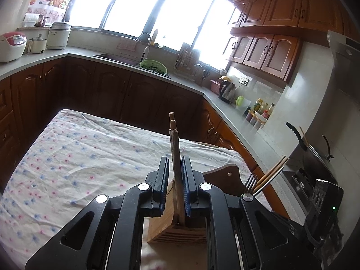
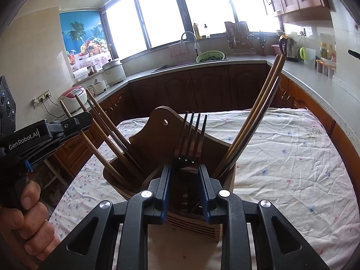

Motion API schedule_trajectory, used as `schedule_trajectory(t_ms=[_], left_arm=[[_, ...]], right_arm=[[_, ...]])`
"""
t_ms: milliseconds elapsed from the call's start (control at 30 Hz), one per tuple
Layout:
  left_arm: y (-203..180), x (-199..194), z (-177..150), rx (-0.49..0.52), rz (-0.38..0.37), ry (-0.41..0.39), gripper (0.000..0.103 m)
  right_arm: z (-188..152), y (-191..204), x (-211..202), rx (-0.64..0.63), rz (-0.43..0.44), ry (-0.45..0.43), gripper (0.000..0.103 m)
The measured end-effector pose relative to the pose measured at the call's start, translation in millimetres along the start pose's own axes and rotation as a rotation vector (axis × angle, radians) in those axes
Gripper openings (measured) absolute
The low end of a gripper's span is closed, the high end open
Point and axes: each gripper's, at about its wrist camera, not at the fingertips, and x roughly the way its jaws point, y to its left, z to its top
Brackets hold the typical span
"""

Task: Organize utensils
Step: 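Lower both items into the holder and open both tools, then withdraw both open tools away from the holder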

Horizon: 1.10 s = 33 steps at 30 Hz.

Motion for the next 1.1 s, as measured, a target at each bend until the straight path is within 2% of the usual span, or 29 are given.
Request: schedule_trajectory(t_ms=[100, 200, 367, 500, 567, 600, 633, 733, 800, 967, 1033, 1100], left_arm=[[0, 0, 0, -0.003, 0.0, 0.005, 0.012], [2, 0, 0, -0.01, 0.006, 0.011, 0.019], [4, -2, -1, -0.023, 0.003, 0.016, 0.024], [5, -10, -2, -0.027, 0.006, 0.007, 0.041], [5, -15, -2, -0.033, 0.016, 0.005, 0.056], [6, -18, -3, -0.039, 0.026, 0.004, 0.071], [6, -23, -3, -0.046, 0.033, -0.005, 0.075], [8, -35, -5, -0.037, 0.045, -0.018, 0.078], [11, -45, -7, -0.035, 0.054, -0.028, 0.079], [17, -68, -16, -0.011, 0.103, -0.04, 0.088], [18, -77, -23, 0.001, 0.123, -0.046, 0.095], [20, -85, -30, 0.021, 0.139, -0.042, 0.096]], right_arm=[[0, -1, -1, 0.005, 0.0, -0.003, 0.025], [-1, -1, -1, 0.007, 0.001, -0.004, 0.025], [-1, -2, -2, 0.008, 0.001, -0.002, 0.026], [-1, -2, -7, 0.015, -0.001, -0.006, 0.027], [-2, -2, -11, 0.021, -0.003, -0.014, 0.029], [-3, -3, -13, 0.024, -0.006, -0.018, 0.03], [-3, -3, -16, 0.027, -0.008, -0.021, 0.032], [-5, -4, -23, 0.035, -0.014, -0.028, 0.034], [-6, -3, -31, 0.041, -0.019, -0.041, 0.039], [-12, -1, -50, 0.042, -0.028, -0.076, 0.046], [-16, 0, -57, 0.044, -0.036, -0.087, 0.05], [-23, -1, -63, 0.056, -0.044, -0.097, 0.053]])
